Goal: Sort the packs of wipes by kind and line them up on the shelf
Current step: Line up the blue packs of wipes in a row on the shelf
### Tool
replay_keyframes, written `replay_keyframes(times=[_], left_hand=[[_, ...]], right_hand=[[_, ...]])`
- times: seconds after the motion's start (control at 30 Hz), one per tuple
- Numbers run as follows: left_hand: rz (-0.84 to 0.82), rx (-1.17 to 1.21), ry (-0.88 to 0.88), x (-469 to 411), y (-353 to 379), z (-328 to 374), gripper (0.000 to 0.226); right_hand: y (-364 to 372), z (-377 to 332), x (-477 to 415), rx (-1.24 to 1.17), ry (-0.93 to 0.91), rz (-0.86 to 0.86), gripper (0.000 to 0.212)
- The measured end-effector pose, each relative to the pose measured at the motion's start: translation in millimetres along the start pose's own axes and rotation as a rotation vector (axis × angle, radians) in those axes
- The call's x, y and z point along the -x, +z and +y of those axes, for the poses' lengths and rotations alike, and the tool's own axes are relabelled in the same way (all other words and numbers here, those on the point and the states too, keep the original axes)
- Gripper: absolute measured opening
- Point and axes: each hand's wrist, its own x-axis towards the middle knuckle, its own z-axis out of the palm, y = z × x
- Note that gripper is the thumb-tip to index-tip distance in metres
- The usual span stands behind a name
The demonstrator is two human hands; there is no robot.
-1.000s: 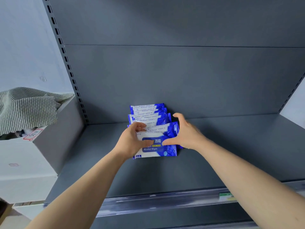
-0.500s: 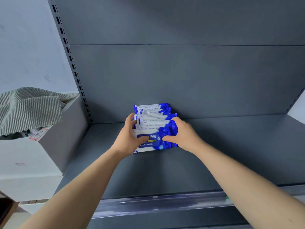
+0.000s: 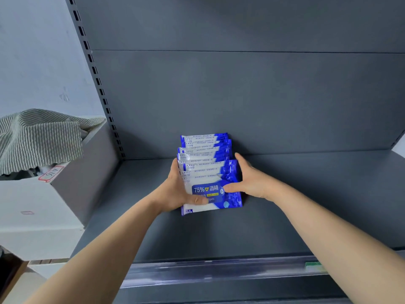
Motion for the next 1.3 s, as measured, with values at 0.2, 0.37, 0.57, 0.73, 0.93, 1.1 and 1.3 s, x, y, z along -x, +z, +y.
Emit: replay_keyframes(times=[0.2,0.37,0.57,0.73,0.93,1.1,1.3], left_hand=[[-0.063,-0.012,-0.076,-9.9,-13.0,5.3,0.118],[-0.087,0.010,-0.038,-6.7,-14.0,3.3,0.107],[0.089,-0.157,-0.007,10.8,-6.8,0.6,0.076],[0.365,-0.658,0.143,17.8,10.2,12.8,0.086],[0.387,-0.814,0.425,10.1,67.5,47.8,0.042],[0.247,-0.865,0.594,-1.8,146.4,80.9,0.037],[0.146,-0.877,0.781,-9.8,262.8,123.2,0.032]], right_hand=[[-7.7,-0.5,-10.2,-0.042,-0.016,-0.026,0.116],[-7.8,-3.2,-14.5,-0.032,-0.074,-0.087,0.100],[-0.9,-2.5,10.7,0.155,-0.019,0.072,0.074],[-3.7,-12.3,45.9,0.403,-0.062,0.201,0.068],[-23.4,11.8,87.1,0.621,-0.078,0.297,0.063],[-61.4,48.2,143.3,0.702,-0.007,0.407,0.059],[-118.7,117.5,225.6,0.715,0.094,0.579,0.057]])
